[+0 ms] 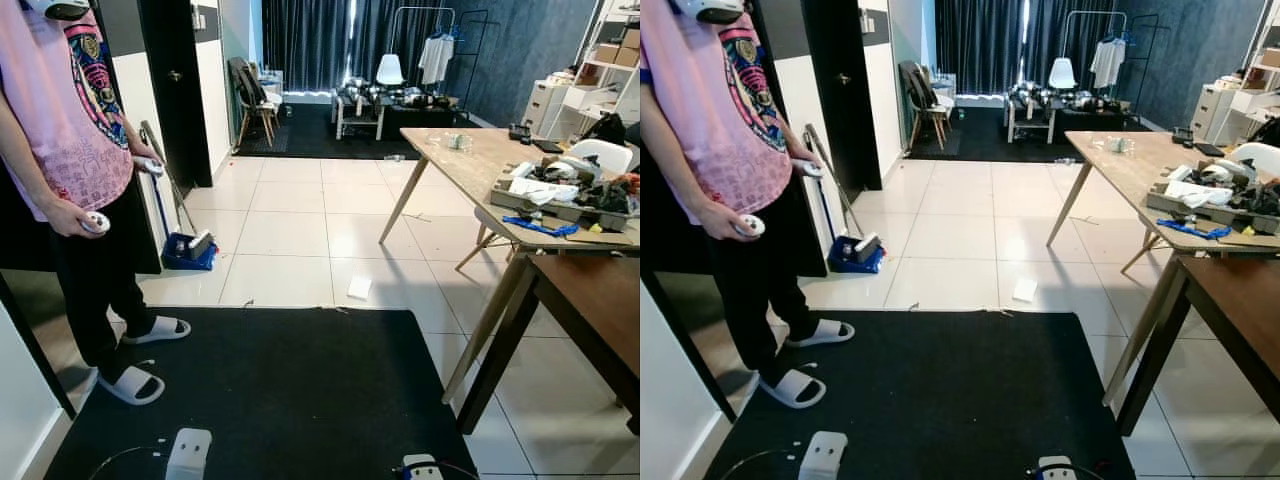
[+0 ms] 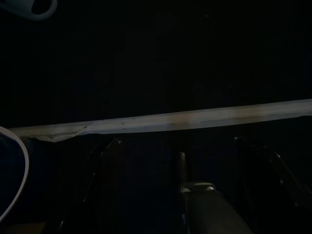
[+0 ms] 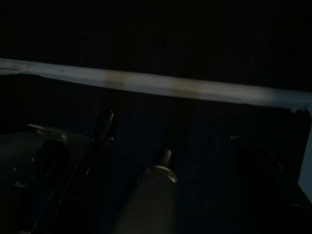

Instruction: Picking trash to rubbish bin

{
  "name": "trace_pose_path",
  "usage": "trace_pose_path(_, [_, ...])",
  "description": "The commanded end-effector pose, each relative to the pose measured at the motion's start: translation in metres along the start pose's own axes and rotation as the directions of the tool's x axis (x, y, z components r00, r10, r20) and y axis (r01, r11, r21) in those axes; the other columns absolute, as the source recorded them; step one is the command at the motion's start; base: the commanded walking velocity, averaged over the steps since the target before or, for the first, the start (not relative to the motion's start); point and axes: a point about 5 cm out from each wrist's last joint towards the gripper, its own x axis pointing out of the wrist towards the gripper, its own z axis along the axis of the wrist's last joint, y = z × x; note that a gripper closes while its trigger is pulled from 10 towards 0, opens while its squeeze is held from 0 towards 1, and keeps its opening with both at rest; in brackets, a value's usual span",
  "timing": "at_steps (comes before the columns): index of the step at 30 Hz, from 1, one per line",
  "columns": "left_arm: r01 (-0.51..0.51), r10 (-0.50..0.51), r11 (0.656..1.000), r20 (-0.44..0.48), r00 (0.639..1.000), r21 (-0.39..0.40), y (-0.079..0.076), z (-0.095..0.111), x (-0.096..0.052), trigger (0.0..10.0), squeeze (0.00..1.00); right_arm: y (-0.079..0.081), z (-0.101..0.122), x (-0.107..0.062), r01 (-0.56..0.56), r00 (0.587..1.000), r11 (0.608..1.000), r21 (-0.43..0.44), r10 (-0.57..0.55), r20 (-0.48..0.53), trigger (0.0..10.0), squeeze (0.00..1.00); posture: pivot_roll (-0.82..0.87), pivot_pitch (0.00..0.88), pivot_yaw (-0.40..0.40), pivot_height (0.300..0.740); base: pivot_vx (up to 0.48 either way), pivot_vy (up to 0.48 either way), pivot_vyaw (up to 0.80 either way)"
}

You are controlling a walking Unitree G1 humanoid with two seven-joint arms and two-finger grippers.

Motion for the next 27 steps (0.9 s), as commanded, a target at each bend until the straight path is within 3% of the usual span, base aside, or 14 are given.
trace_pose_path(1, [0.012,-0.012,1.000,0.003,1.000,-0.002,-0.0033,0.0005,0.0005,10.0,0.00,0.0023,-0.0001,0.0001,-0.012,1.000,1.000,-0.018,0.013,0.006,10.0,0.00,0.04,0.000,-0.013,0.740,0.000,0.000,0.00])
trace_pose_path(27, [0.021,-0.021,1.000,0.007,1.000,0.009,-0.0046,-0.0001,0.0004,10.0,0.00,0.0004,-0.0037,-0.0005,-0.015,1.000,0.999,-0.034,0.014,-0.018,10.0,0.00,0.04,0.000,-0.021,0.740,0.307,0.000,0.00])
